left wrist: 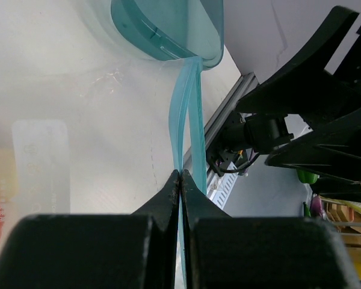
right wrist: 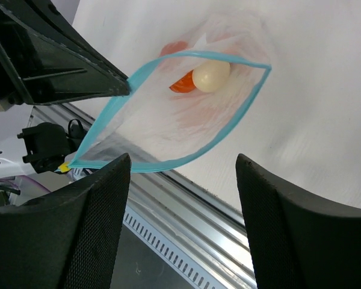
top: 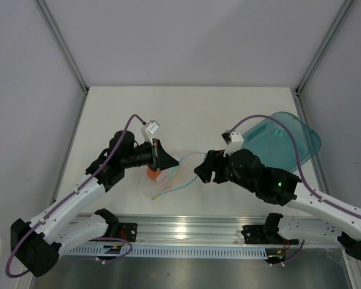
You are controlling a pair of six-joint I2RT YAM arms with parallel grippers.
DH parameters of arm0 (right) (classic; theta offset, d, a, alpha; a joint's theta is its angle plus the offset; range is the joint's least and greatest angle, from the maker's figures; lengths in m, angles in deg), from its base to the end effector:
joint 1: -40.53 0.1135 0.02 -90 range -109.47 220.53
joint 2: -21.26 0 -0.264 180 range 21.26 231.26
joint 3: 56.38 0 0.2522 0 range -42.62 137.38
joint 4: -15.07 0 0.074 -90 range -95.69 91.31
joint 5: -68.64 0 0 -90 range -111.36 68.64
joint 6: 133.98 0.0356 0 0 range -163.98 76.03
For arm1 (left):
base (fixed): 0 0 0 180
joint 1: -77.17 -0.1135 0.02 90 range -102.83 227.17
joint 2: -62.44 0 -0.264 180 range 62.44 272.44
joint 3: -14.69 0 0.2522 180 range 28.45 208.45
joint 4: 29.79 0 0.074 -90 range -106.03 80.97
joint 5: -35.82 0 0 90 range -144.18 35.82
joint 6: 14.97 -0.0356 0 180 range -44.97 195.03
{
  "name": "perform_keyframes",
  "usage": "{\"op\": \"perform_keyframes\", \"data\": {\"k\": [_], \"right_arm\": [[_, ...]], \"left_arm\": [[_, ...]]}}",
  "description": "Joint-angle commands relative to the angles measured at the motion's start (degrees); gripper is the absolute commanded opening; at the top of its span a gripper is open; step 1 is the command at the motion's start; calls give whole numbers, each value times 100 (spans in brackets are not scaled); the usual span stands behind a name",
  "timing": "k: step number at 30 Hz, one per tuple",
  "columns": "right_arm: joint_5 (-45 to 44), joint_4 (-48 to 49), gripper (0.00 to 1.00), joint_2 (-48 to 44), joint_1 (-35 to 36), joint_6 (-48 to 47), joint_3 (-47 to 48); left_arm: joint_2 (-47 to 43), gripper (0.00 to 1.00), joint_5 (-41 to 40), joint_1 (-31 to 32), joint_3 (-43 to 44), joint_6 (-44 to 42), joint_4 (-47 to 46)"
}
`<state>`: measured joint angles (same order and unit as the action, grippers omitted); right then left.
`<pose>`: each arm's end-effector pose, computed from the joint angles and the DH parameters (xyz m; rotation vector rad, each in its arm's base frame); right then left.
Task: Place the food in the zip-top bag and seal the zipper
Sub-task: Place the fake food in the zipper food storage bag.
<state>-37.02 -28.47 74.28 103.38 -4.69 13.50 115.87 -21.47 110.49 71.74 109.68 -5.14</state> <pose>0.0995 0.1730 0.3489 -0.2564 2.1086 0.8324 0.1661 -0.1322 0.3041 0.3947 2.0828 -1.3035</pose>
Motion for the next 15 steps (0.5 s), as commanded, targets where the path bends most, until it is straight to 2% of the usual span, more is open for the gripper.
{"op": "perform_keyframes", "data": {"k": [1, 10, 13, 15], "right_arm": [[-157, -19, 71, -11, 26, 246, -241], [-78, 551, 62, 604, -123, 211, -347], [115, 754, 53, 772, -307, 193, -347], [177, 912, 43, 842, -387, 150, -330]], "left_arm": [[-149, 1, 78, 43, 57, 50, -88], [-280, 1, 174, 78, 118, 59, 35], [-351, 1, 183, 104, 75, 59, 88], [-359, 1, 175, 139, 101, 59, 114]]}}
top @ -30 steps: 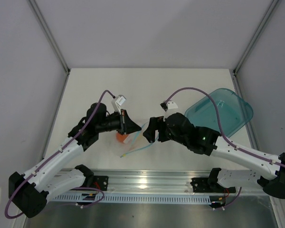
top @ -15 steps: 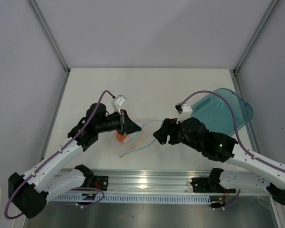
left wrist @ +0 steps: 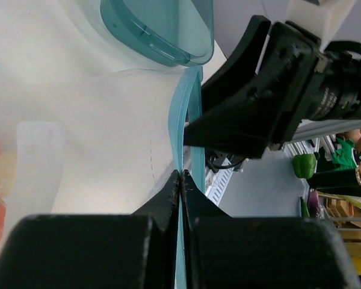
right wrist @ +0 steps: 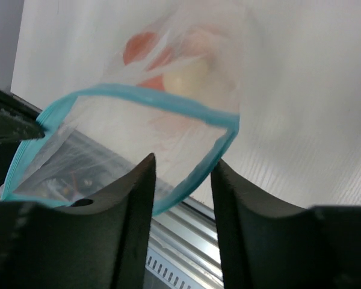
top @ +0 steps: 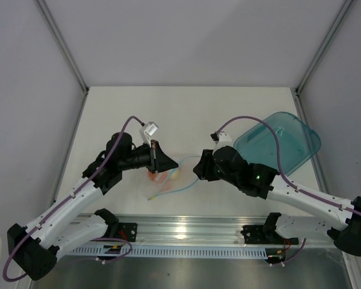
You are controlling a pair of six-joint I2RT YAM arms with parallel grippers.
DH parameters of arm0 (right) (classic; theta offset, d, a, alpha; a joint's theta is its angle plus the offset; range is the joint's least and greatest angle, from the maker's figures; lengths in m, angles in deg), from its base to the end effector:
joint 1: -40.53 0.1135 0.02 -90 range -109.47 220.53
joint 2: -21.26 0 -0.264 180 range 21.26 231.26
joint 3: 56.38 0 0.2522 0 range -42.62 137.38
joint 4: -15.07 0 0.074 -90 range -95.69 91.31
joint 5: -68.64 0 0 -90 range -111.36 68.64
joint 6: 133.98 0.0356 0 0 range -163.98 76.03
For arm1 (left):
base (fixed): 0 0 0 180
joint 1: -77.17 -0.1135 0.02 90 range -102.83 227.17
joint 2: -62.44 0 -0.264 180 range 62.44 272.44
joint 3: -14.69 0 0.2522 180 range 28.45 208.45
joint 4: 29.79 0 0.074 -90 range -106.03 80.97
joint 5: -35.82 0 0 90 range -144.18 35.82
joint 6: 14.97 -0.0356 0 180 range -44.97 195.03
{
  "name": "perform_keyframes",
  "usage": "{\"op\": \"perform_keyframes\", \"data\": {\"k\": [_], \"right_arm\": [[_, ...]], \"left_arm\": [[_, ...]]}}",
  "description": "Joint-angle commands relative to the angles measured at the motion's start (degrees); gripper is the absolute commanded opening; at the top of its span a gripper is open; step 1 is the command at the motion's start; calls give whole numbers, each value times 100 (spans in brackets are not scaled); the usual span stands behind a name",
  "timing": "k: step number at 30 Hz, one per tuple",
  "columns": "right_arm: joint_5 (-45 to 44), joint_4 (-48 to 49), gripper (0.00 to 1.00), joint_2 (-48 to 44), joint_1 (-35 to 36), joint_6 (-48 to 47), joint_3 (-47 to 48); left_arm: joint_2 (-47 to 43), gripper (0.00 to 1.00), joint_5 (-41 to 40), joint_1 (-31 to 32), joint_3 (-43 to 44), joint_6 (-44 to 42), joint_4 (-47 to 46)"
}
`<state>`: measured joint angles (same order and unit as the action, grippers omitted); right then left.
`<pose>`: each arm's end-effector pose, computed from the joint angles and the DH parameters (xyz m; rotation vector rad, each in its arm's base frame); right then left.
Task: Place the food in the zip-top bag and seal the zipper
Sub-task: Place the fake food in the zipper food storage bag.
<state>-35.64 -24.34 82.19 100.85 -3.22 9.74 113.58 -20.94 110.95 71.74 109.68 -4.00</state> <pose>0.1228 0.1977 0.3060 -0.2341 2.2323 0.7369 0.1577 -0.1290 0.3098 0.4155 2.0612 -1.3201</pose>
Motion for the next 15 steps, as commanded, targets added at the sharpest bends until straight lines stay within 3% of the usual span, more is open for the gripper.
{"op": "perform_keyframes", "data": {"k": [1, 8, 12, 14, 15], "right_arm": [[31, 534, 40, 60, -160, -14, 55], [452, 667, 21, 253, -705, -234, 257], [541, 579, 1, 271, -828, -226, 398], [576, 535, 0, 201, -828, -173, 407], [585, 500, 0, 157, -828, -147, 407]], "left_arm": [[-130, 1, 113, 102, 84, 59, -8], [-139, 1, 34, 225, 31, 41, 62], [-148, 1, -19, 401, 153, 50, 132], [-174, 1, -115, 480, 250, 6, 255], [-226, 8, -176, 498, 276, -2, 317]]}}
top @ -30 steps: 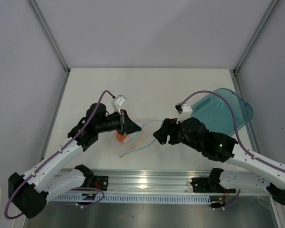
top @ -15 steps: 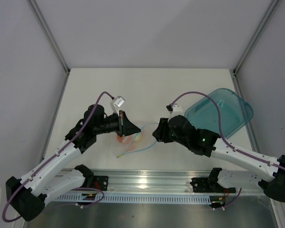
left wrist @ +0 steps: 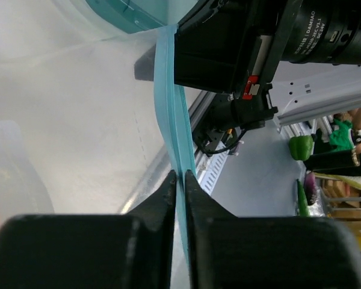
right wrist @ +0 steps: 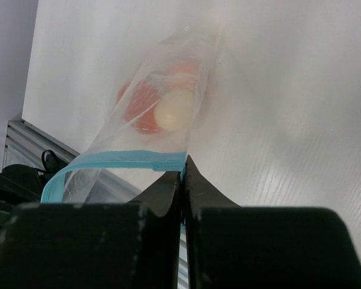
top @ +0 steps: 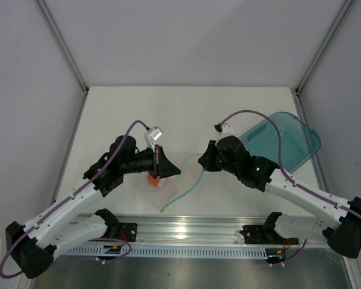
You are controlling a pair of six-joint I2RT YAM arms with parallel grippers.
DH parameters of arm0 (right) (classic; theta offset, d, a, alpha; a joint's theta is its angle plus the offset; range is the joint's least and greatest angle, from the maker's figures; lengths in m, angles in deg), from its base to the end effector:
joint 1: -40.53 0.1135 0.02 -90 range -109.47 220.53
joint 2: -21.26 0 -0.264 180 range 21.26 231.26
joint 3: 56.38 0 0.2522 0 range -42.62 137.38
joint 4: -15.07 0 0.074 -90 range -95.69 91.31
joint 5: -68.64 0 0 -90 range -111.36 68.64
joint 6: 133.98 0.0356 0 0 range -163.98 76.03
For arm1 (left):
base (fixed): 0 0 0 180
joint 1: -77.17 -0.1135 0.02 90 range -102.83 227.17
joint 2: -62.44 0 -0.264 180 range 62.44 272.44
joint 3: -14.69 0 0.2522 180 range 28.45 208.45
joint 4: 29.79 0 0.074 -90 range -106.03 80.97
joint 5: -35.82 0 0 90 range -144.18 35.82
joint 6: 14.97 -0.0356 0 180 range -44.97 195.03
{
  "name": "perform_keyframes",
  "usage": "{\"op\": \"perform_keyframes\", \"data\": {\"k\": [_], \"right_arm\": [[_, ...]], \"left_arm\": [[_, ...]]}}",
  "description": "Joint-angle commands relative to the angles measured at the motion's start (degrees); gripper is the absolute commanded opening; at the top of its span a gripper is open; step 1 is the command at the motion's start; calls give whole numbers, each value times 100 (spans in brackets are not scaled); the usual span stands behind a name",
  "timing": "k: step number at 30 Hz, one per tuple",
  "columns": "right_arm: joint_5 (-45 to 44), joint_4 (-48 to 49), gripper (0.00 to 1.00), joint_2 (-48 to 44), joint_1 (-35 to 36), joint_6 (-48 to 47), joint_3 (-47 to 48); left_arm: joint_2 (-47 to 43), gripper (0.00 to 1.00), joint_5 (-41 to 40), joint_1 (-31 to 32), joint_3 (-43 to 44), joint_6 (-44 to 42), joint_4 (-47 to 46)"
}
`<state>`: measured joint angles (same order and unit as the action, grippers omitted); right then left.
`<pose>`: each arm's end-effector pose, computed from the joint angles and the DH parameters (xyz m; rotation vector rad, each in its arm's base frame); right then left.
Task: Place the food in the zip-top bag and seal the zipper
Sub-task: Place the fake food in the zipper food storage bag.
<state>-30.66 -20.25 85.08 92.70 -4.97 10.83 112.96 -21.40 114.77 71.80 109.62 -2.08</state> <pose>0.1566 0.1923 0.3076 -0.1545 2.2126 0.7525 0.1464 -0.1371 0.3088 0.4783 2.0870 -1.3467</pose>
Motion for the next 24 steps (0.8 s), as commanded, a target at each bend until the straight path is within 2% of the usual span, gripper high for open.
{"op": "perform_keyframes", "data": {"k": [1, 2, 3, 5, 6, 7, 8, 9, 11, 18, 22, 24], "right_arm": [[69, 12, 0, -202, -13, 81, 289], [43, -23, 0, -246, -13, 203, 228], [16, -58, 0, -290, -13, 291, 184], [7, -76, 0, -474, -13, 545, -9], [-28, -76, 0, -536, -13, 651, -80], [-98, -94, 0, -606, -13, 765, -141], [-185, -111, 0, -720, -13, 880, -203], [-247, -129, 0, -773, -22, 1107, -291], [-431, -260, 0, -852, -13, 1345, -309], [-994, -655, 0, -914, -57, 2190, -142], [-977, -946, 0, -984, -302, 2489, 34], [-933, -1051, 0, -1020, -505, 2603, 130]], "left_arm": [[-200, 14, -209, 115, 288, -39, 195], [-340, 22, -428, 124, 340, -66, 343], [-428, 42, -586, 133, 349, -101, 449], [-683, 53, -1007, 124, 297, -206, 564], [-971, 63, -1088, 133, 270, -259, 538], [-1122, 66, -1176, 133, 235, -347, 521], [-1263, 75, -1368, 142, 139, -382, 494], [-1560, 96, -1509, 151, 95, -470, 511], [-1895, 100, -1747, 203, -97, -602, 486], [-3144, 99, -2170, 291, -766, -1007, 301], [-3917, 100, -2433, 432, -1563, -972, -137], [-4252, 99, -2320, 458, -1724, -928, -568]]}}
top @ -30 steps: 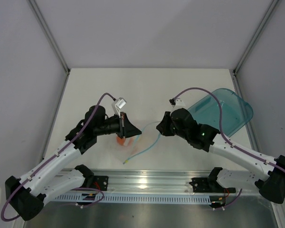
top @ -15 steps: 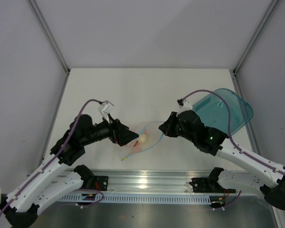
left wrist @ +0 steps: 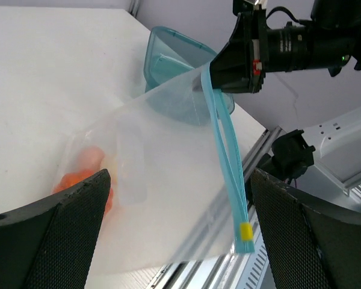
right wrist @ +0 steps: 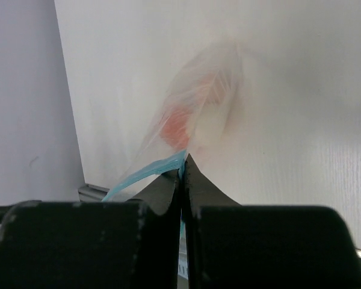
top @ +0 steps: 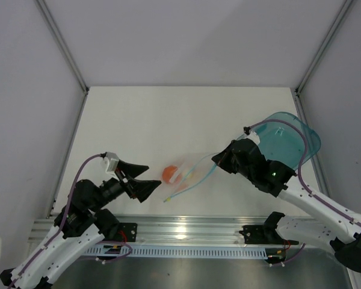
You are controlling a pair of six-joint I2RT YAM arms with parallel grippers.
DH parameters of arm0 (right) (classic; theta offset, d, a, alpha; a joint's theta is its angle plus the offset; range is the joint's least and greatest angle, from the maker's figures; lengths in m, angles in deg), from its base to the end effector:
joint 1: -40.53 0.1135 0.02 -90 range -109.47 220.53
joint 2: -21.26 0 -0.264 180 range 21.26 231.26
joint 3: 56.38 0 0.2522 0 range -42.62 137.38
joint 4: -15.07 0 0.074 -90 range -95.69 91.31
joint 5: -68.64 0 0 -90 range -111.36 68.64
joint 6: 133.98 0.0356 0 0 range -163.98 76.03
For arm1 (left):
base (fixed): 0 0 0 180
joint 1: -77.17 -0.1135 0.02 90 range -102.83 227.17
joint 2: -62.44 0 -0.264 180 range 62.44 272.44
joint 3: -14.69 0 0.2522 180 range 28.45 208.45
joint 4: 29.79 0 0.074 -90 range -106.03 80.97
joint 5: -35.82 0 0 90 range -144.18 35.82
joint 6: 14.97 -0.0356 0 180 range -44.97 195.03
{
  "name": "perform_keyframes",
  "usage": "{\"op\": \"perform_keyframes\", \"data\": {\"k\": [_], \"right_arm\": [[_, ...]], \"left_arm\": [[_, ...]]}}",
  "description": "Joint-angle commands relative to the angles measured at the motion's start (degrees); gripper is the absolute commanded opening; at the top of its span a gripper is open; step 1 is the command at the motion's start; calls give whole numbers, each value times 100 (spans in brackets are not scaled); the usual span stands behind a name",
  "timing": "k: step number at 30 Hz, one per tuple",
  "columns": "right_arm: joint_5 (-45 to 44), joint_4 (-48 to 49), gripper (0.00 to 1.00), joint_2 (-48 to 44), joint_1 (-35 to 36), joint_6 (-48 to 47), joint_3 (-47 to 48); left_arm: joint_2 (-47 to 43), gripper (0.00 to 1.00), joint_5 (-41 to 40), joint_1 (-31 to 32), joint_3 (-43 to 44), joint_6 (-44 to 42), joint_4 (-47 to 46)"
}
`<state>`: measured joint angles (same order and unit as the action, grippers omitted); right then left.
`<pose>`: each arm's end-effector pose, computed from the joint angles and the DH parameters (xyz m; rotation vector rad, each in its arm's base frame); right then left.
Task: Place the food in the zip-top bag and seal the zipper
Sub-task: Place the fake food in the zipper food storage bag, then zip the zipper food storage bag at the center of the board.
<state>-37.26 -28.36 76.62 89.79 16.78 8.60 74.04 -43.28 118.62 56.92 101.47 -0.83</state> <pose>0.1435 0.1516 0.3126 0.3913 2.2163 0.8018 0.0610 -0.0628 0.2983 0.3735 1.6029 -1.0713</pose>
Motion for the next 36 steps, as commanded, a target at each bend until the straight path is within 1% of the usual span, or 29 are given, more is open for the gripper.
{"op": "perform_keyframes", "data": {"k": [1, 2, 3, 4, 5, 6, 7, 10, 11, 12, 13, 15, 18, 22, 25, 30, 34, 36], "right_arm": [[-230, -371, 0, -200, -284, 455, 397], [-186, -373, 0, -209, -354, 333, 458], [-90, -294, 0, -209, -486, 141, 494], [294, -85, 0, -174, -565, -157, 520], [411, -118, 0, -113, -653, -630, 703], [456, -214, 0, -43, -741, -817, 827], [474, -328, 0, 36, -916, -976, 950], [903, -417, 1, 326, -1250, -1775, 1354], [1279, -434, 1, 518, -1330, -1951, 1442], [1483, -434, 2, 625, -1400, -2310, 1635], [1746, -443, 3, 748, -1505, -2479, 1732], [2037, -636, 5, 1082, -1568, -2795, 2022], [2231, -689, 8, 1337, -1612, -2972, 2155], [2512, -601, 8, 1496, -1647, -3113, 2234], [2618, -575, 9, 1680, -1647, -3140, 2322], [2741, -487, 9, 1935, -1647, -2990, 2594], [2750, -592, 12, 2216, -1647, -2841, 2919], [2733, -654, 14, 2348, -1647, -2753, 3094]], "left_arm": [[-360, 100, 42, 82, -376, -95, -790], [-307, 99, 157, 74, -368, -77, -869], [-29, 99, 280, 74, -342, -42, -974], [140, 100, 403, 74, -185, -33, -993], [324, 99, 579, 74, -114, -25, -993], [683, 99, 659, 82, -26, -24, -993], [843, 99, 694, 91, 270, -42, -967], [1449, 100, 581, 82, 702, -156, -659], [1581, 100, 598, 82, 774, -217, -624], [1731, 99, 685, 91, 809, -305, -598], [2011, 100, 747, 82, 983, -349, -554], [2232, 99, 887, 91, 1038, -411, -527], [2619, 99, 1255, 82, 1055, -420, -720], [3050, 99, 1537, 91, 1222, -429, -834], [3357, 99, 1652, 126, 1485, -595, -774], [3814, 100, 1547, 275, 2082, -947, -361], [4113, 100, 1424, 459, 2417, -1140, -132], [4227, 99, 1197, 565, 2619, -1255, 0]]}}
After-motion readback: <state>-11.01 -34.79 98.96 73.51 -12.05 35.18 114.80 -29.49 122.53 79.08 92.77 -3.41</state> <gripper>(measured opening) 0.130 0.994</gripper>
